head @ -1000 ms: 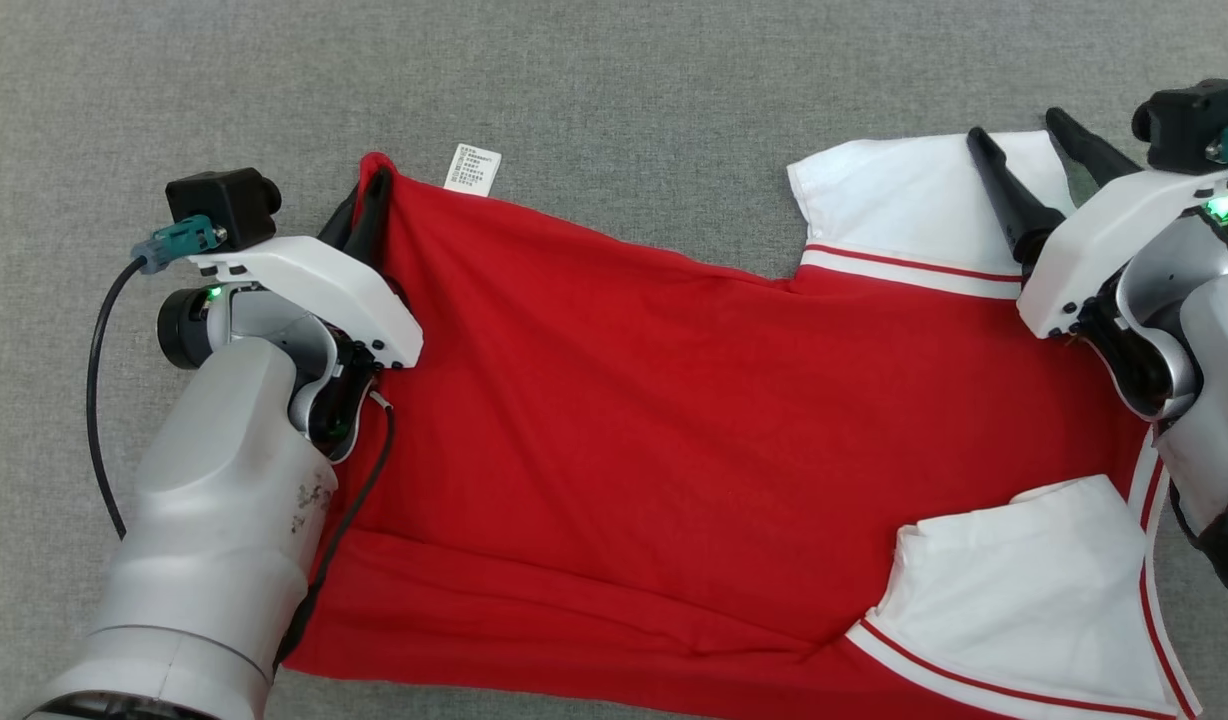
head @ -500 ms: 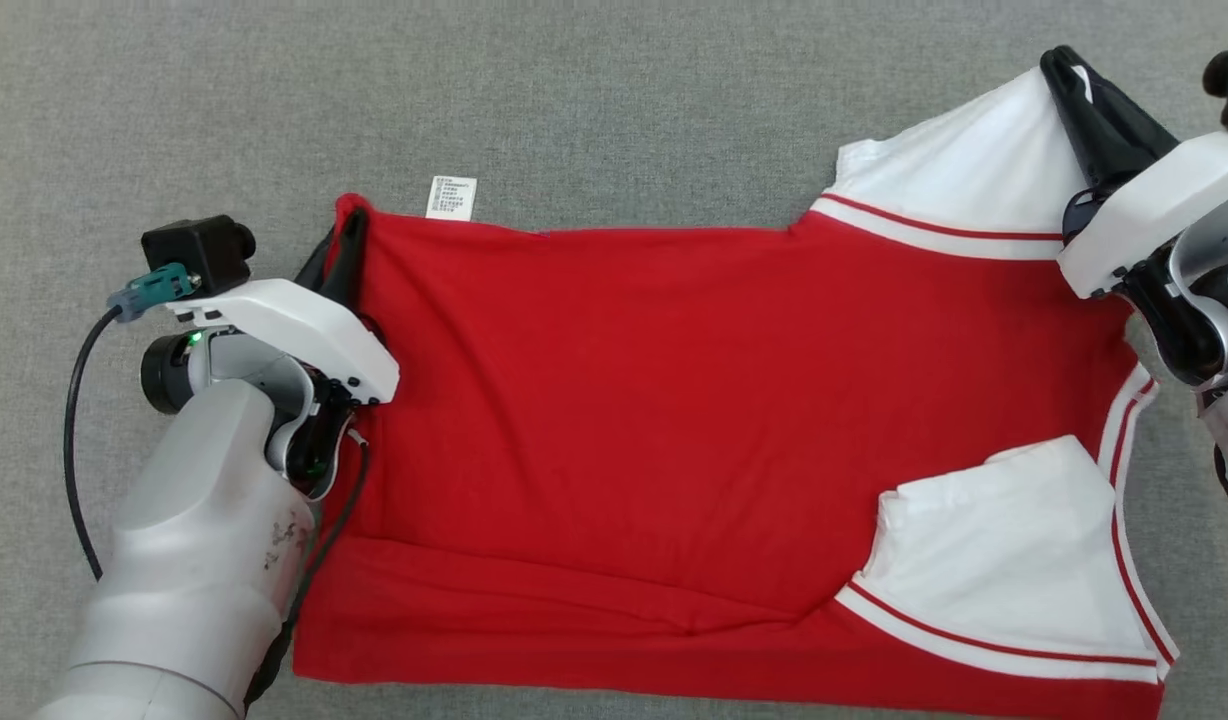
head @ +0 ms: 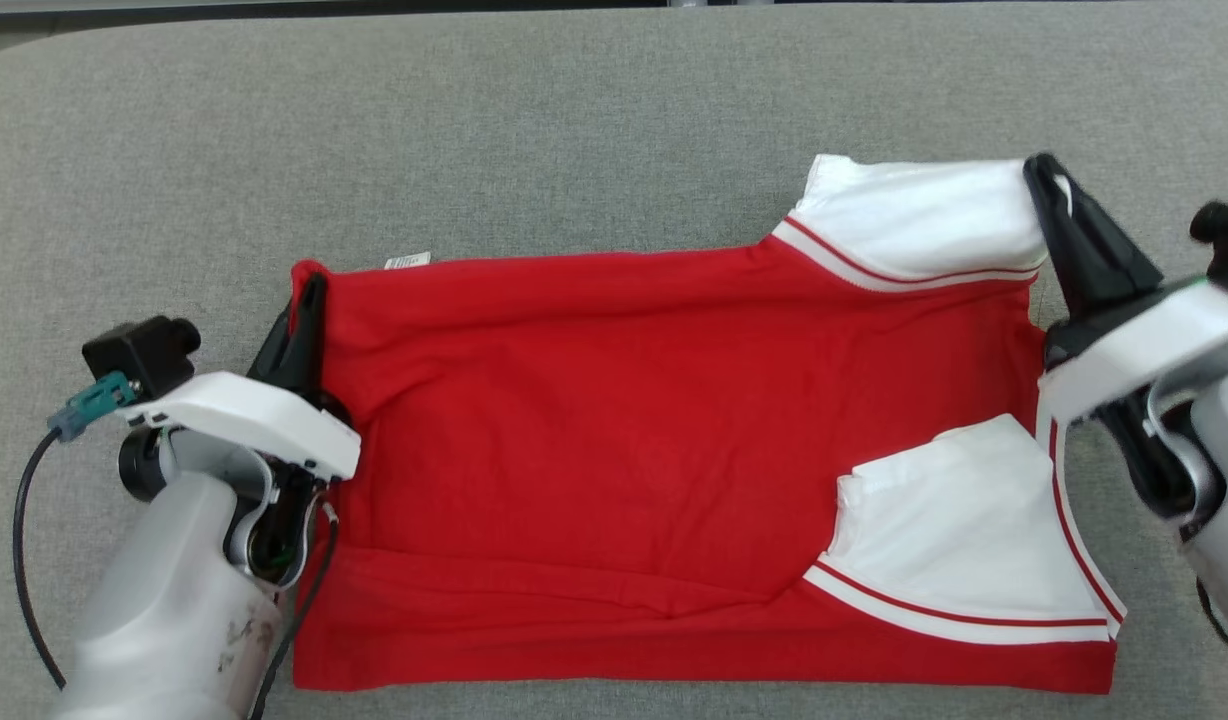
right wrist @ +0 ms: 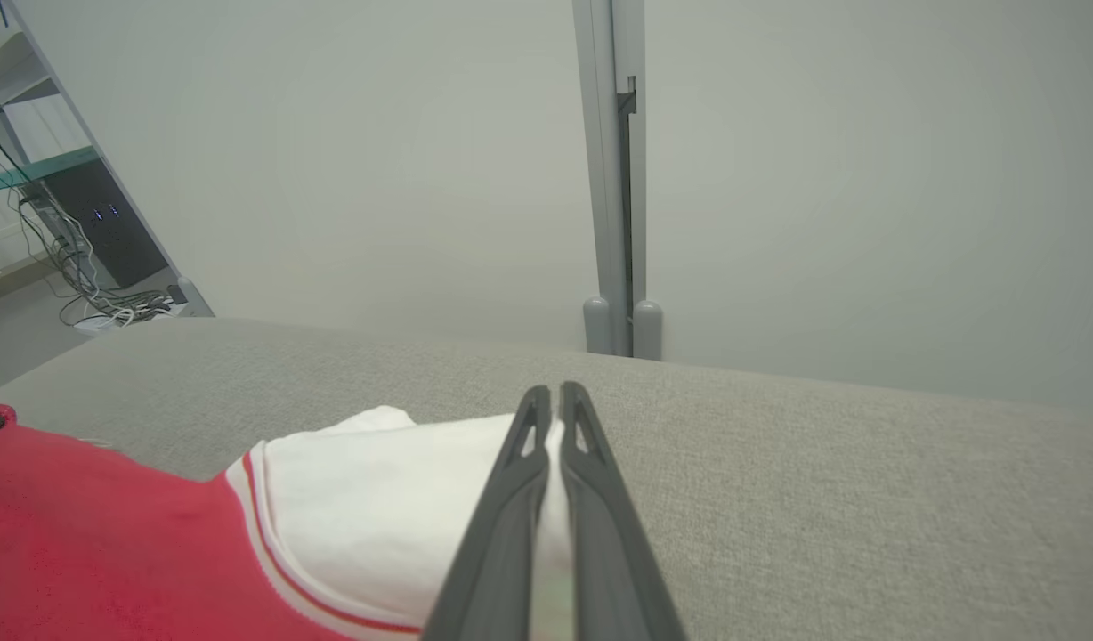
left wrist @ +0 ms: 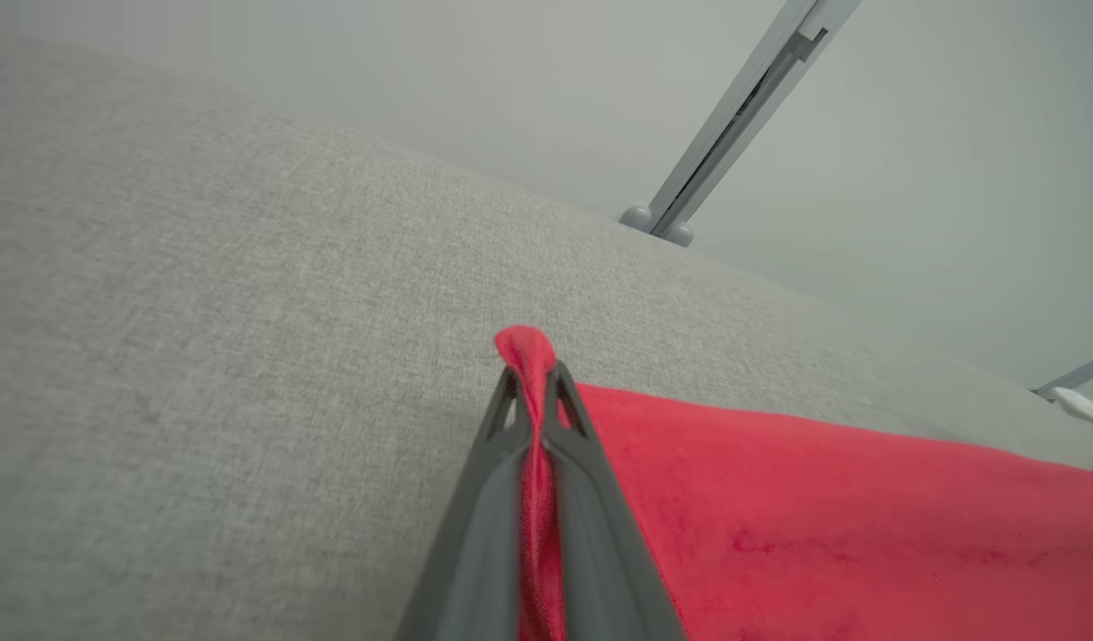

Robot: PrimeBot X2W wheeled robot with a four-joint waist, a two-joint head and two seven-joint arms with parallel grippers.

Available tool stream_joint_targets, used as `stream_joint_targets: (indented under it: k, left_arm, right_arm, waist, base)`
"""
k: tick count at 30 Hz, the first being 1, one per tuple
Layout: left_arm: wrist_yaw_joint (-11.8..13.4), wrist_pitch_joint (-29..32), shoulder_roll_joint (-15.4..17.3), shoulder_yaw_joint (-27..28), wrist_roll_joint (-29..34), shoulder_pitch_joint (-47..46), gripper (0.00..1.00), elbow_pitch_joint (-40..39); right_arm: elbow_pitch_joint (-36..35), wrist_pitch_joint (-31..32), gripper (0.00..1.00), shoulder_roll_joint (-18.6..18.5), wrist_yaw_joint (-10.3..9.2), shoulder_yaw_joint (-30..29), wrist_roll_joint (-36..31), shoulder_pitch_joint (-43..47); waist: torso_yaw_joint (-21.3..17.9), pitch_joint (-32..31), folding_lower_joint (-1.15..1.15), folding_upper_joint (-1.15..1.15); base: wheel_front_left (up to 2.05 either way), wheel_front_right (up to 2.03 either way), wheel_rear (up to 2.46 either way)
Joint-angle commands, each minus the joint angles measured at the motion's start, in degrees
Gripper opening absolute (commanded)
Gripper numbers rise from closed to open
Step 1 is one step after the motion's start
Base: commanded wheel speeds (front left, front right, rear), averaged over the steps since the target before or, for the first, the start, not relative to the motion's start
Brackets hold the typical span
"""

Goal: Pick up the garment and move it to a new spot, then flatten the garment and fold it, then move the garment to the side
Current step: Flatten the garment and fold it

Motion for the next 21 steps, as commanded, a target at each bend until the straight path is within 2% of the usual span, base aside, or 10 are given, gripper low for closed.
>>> stream_joint_targets:
  k: [1, 5, 9, 16, 21]
  left_arm:
    - [0.1, 0.1, 1.0, 0.5, -1.0, 1.7, 0.00, -1.1]
    - [0.1, 2.0, 2.8, 1.4, -5.0, 8.3, 0.00, -6.7]
    - [0.2, 4.2, 4.6, 2.5, -7.9, 14.3, 0.00, -11.4]
    - [3.7, 7.4, 7.0, 3.1, -10.0, 23.2, 0.00, -20.2]
    - [6.2, 9.4, 8.5, 2.8, -10.2, 27.8, 0.00, -25.5]
  right_arm:
    - [-1.1, -0.8, 0.00, -0.4, -0.06, -0.4, -0.5, 2.5]
    - [-5.4, -1.9, 0.00, -0.4, -0.05, -3.9, -1.5, 11.4]
    - [-9.0, -1.9, 0.00, 1.6, -0.06, -7.7, -2.8, 20.4]
    - [-13.5, -0.7, 0.00, 7.7, -0.06, -14.1, -5.7, 33.1]
    - [-15.2, 1.3, 0.00, 10.7, -0.05, -17.3, -8.9, 38.7]
  waist:
    - [-0.3, -0.6, 0.00, 0.00]
    - [-0.9, -1.5, 0.00, 0.00]
    - [-1.4, -2.6, 0.00, 0.00]
    - [-2.1, -4.1, 0.00, 0.00]
    - [-2.5, -5.1, 0.00, 0.00]
  base:
    - [0.00, 0.00, 0.00]
    - [0.00, 0.00, 0.00]
    - [0.00, 0.00, 0.00]
    - [0.00, 0.00, 0.00]
    - [0.00, 0.00, 0.00]
